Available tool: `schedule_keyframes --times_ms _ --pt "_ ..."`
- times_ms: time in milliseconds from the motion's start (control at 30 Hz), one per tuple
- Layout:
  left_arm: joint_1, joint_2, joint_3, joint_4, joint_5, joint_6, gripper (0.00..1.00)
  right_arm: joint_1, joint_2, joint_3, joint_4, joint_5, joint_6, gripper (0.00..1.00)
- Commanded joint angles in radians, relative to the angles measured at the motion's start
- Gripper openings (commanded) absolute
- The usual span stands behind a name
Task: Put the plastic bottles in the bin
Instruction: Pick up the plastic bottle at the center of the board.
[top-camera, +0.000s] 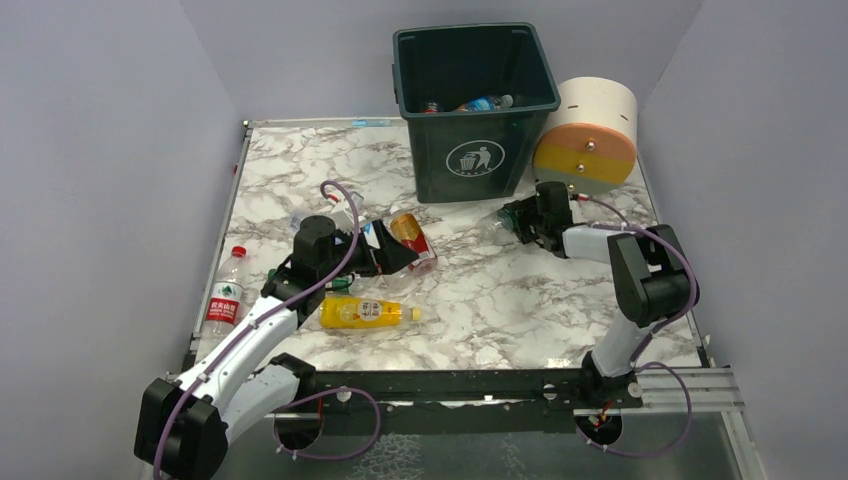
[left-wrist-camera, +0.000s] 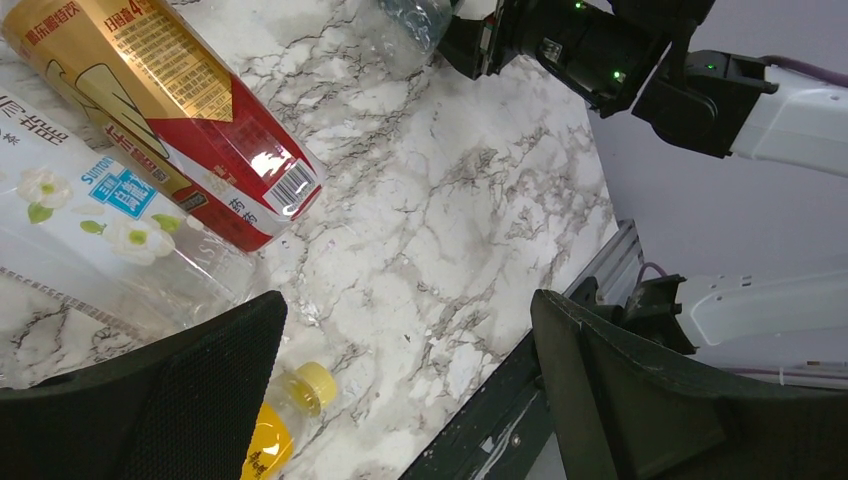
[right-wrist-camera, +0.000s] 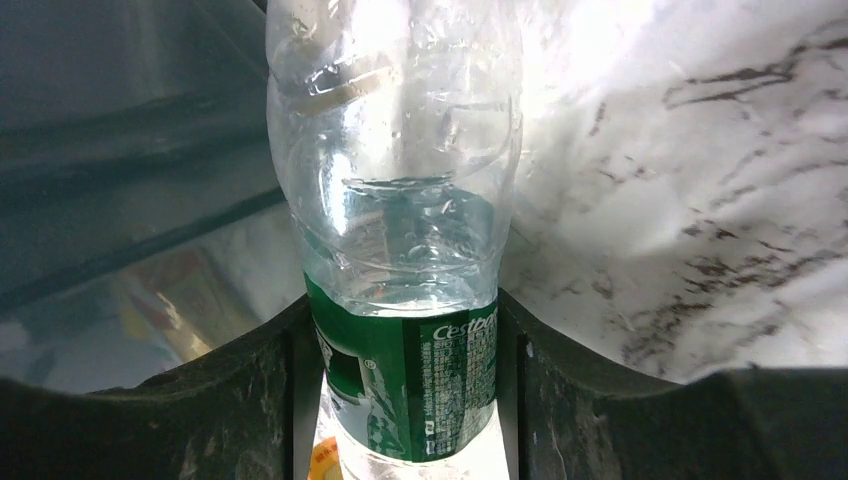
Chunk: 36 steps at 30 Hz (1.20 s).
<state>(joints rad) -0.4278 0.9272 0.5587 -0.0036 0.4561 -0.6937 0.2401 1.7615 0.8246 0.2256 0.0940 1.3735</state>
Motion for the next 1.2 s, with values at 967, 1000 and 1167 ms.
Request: schedule_keyframes --times_ms 967,1000,1167 --pt "-0.006 -0.065 0.098 -0.173 -0.005 0.067 0.99 -0.002 -0.79 -0.001 -0.419 -0.221 -0.75 0.55" --pt "-0.006 -0.064 0.103 -0.18 -0.008 0.072 0.99 -0.002 -0.789 0.037 -0.424 -0.227 -0.773 0.55" --pt "-0.006 -0.057 0.117 -0.195 0.003 0.064 0.99 -0.002 -0.738 0.232 -0.409 -0.272 -0.823 0.55"
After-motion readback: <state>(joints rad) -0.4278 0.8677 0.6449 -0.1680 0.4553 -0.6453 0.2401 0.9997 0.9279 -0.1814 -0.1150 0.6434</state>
